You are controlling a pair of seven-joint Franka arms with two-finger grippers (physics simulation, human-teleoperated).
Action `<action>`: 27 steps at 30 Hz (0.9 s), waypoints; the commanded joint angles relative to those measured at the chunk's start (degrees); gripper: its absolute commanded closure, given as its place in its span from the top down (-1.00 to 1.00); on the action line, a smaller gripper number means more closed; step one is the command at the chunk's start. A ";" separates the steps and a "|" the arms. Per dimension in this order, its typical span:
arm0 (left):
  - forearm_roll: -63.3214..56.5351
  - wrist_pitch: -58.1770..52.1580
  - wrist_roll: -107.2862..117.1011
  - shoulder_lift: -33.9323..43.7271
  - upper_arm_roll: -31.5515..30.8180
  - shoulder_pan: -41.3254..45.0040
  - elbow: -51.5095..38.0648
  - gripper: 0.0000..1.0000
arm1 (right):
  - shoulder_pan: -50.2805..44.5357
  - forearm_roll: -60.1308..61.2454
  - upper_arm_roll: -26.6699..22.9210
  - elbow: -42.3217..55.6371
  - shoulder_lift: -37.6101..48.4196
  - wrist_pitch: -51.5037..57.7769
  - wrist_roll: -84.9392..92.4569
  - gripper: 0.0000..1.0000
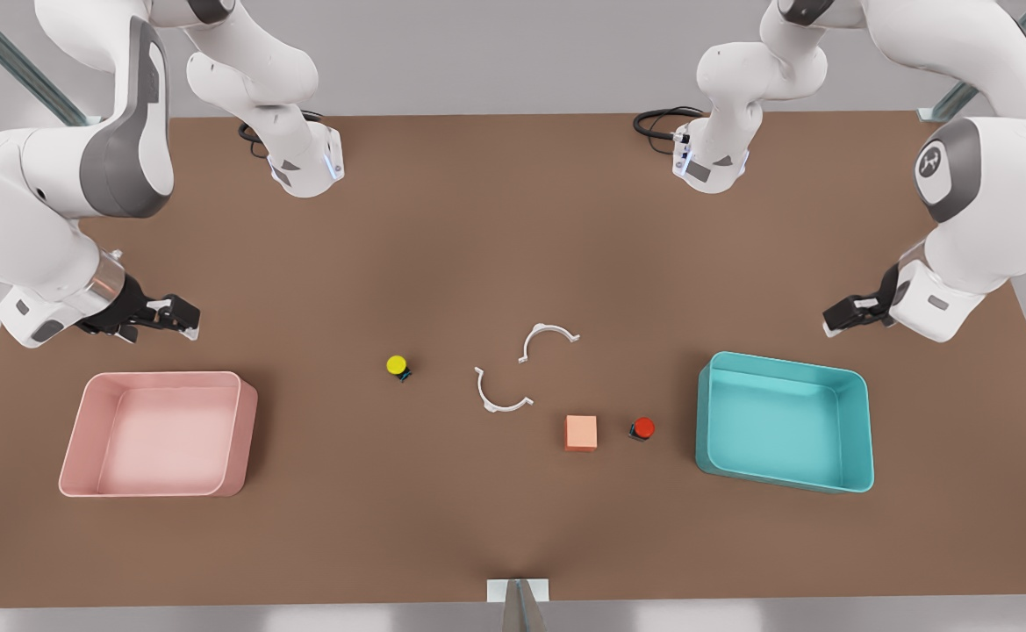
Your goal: Place the red button in the blue storage box with the left arm, and place the yellow button in the pink storage box with the right arm
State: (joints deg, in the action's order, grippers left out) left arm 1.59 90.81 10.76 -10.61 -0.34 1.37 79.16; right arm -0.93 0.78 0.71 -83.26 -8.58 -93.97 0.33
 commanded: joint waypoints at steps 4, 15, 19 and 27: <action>-0.18 2.27 -9.10 -3.71 -0.53 2.14 -0.23 1.00 | -0.12 0.09 0.00 0.03 0.05 -0.16 -0.07 1.00; -0.88 28.81 6.29 -25.60 -0.45 15.41 0.29 1.00 | -11.29 -1.93 11.68 -16.31 -9.87 -24.06 -12.54 1.00; -0.79 33.03 6.90 -30.52 -0.45 17.00 0.29 1.00 | -11.29 -2.02 13.36 -16.41 -17.96 -32.05 -15.98 1.00; -0.88 36.02 9.54 -37.99 -0.36 18.23 0.03 0.99 | -12.60 -2.37 13.88 -20.71 -23.33 -39.09 -18.26 1.00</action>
State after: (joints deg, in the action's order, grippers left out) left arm 0.79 123.98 15.05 -48.45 -0.73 19.68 79.24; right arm -13.48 -1.60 14.53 -103.88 -31.71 -127.77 -9.32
